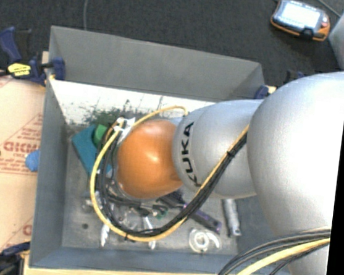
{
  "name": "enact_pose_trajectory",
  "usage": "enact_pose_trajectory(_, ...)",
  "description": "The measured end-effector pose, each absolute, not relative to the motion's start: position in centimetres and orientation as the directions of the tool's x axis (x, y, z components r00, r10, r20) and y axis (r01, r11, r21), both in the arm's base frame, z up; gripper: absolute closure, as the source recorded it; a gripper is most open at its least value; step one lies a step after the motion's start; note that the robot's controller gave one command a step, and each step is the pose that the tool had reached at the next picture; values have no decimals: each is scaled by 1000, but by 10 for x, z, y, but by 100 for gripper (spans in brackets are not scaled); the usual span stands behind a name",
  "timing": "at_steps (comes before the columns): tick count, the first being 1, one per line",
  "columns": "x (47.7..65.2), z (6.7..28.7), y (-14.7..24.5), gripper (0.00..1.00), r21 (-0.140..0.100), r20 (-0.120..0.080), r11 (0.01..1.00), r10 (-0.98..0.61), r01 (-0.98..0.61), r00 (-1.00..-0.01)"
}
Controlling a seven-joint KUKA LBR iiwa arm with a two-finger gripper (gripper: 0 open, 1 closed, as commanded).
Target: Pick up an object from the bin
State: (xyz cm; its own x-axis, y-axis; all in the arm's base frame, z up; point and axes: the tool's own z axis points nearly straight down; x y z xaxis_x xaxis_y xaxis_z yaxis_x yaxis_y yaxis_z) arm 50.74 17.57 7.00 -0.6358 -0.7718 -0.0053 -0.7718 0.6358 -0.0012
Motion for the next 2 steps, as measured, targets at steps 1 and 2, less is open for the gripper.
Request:
enact_pose_trajectory(1,505,70,201,100,-25,-23,200,-980,-980,-199)
enact_pose_trajectory(2,505,70,201,100,-25,-23,201,-979,-979,-200)
